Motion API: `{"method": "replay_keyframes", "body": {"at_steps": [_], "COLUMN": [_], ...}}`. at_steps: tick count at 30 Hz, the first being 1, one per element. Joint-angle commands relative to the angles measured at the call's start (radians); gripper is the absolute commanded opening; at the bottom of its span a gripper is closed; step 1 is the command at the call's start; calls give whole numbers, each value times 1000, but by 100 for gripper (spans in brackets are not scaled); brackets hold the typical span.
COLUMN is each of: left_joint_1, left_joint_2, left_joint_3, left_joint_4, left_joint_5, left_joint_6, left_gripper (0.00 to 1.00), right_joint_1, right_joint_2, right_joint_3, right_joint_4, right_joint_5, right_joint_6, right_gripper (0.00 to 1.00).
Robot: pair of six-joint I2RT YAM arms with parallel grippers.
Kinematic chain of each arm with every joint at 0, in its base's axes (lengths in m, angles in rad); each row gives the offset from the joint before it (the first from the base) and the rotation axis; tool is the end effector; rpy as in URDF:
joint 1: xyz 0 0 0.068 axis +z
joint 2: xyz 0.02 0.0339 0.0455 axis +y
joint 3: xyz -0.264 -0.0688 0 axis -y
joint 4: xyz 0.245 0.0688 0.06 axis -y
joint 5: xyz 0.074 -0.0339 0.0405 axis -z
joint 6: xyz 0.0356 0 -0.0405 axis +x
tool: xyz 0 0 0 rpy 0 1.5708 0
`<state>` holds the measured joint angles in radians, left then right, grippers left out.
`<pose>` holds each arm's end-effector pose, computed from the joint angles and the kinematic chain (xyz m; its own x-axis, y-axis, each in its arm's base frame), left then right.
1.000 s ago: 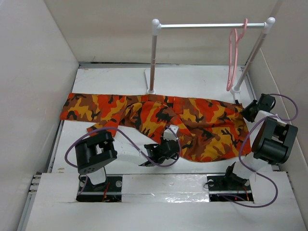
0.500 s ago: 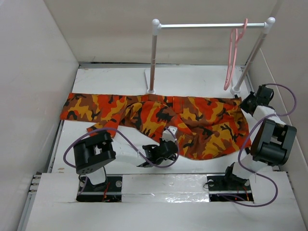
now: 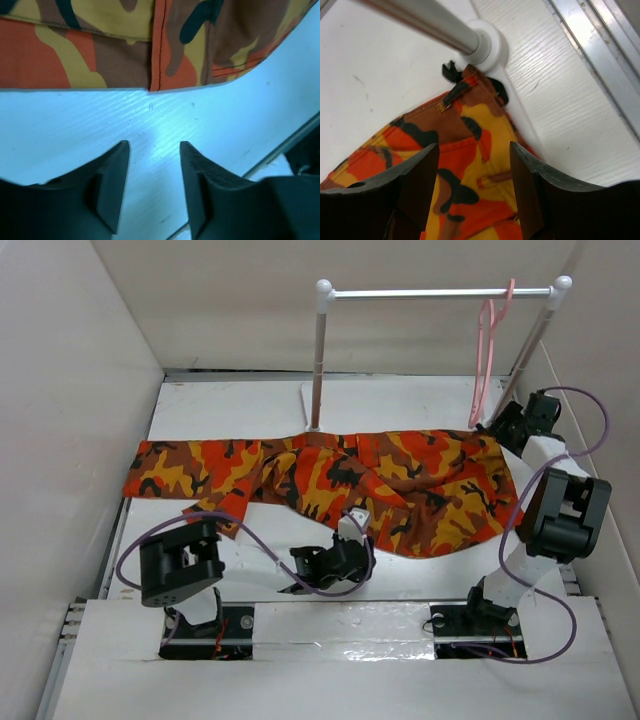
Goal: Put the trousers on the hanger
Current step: Flatten out the trousers at the center of the board.
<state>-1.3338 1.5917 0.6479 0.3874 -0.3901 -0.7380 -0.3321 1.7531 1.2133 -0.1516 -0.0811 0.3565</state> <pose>0.0856 -0.2968 0.1578 -0.6456 0.0225 -0.7633 0.5256 0.7383 -0.4227 0.3727 -0.1255 0.2289 -0.4721 0.5308 -0.7039 0.4596 0.8295 0.3173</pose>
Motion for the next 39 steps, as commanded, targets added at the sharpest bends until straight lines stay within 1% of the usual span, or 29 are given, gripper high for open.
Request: {"method": "replay_keyframes", "body": {"at_steps": [1,3,4,6,7,8,9,10,11,12,13,14,15,16,18,19,20,22,24,25,26,27,31,32,33,35,37,38,39], "left_joint_1": [5,30,62,103,125,169,189,203,222,231,242,251,277,292,341,358,370,398,433,446,459,472,527,545,586,631,677,677,712], "left_joint_2": [-149,-186,-205,-278,-304,-368,-404,-442,-523,-567,-606,-687,-729,-766,-890,-933,-1028,-1116,-1217,-1217,-1216,-1202,-1015,-904,-844,-709,-658,-647,-651], "left_joint_3": [-1,-10,-20,-76,-97,-117,-149,-165,-180,-203,-215,-226,-250,-267,-324,-342,-358,-405,-431,-436,-441,-438,-366,-343,-300,-259,-220,-217,-220], "left_joint_4": [-33,-82,-90,-97,-110,-126,-192,-232,-278,-380,-444,-502,-628,-689,-844,-878,-910,-929,-976,-990,-1002,-1015,-1058,-1071,-1087,-1114,-1115,-1113,-1096], "left_joint_5": [-93,-105,-105,-101,-108,-118,-130,-177,-212,-242,-287,-308,-325,-355,-368,-369,-371,-371,-383,-386,-386,-389,-460,-464,-463,-452,-431,-426,-421], "left_joint_6": [-37,-43,-50,-83,-101,-116,-157,-184,-214,-294,-341,-389,-519,-588,-722,-813,-851,-873,-992,-992,-1056,-1072,-1127,-1130,-1161,-1138,-1094,-1091,-1084], "left_gripper": [44,44,44,44,42,41,40,38,37,36,35,35,35,35,35,35,37,36,36,35,35,35,39,41,42,45,48,48,48], "right_joint_1": [68,97,117,195,229,266,347,396,445,491,592,638,680,753,818,847,898,936,981,993,1004,1025,1045,1045,1054,1055,1055,1055,1055], "right_joint_2": [-192,-297,-398,-498,-545,-631,-671,-710,-772,-799,-825,-849,-880,-889,-896,-891,-886,-871,-866,-868,-869,-871,-882,-883,-886,-894,-905,-909,-912], "right_joint_3": [-123,-231,-332,-435,-481,-567,-604,-635,-679,-686,-695,-707,-713,-709,-690,-684,-678,-670,-666,-669,-673,-675,-675,-676,-675,-682,-692,-695,-702], "right_joint_4": [42,114,127,191,202,219,240,242,248,207,196,201,196,189,178,173,166,158,155,155,158,162,155,153,123,122,121,122,133], "right_joint_5": [26,27,30,8,-2,-44,-61,-69,-86,-83,-71,-66,-68,-69,-85,-80,-60,-49,-65,-65,-75,-74,-83,-95,-98,-105,-112,-121,-131], "right_joint_6": [19,25,35,35,39,36,33,32,22,15,10,6,-1,-16,-40,-63,-71,-93,-103,-105,-106,-108,-136,-145,-149,-159,-160,-160,-162], "right_gripper": [65,65,63,52,41,29,13,5,0,0,0,0,0,0,0,0,0,1,3,3,4,6,7,7,7,8,8,8,8]}}
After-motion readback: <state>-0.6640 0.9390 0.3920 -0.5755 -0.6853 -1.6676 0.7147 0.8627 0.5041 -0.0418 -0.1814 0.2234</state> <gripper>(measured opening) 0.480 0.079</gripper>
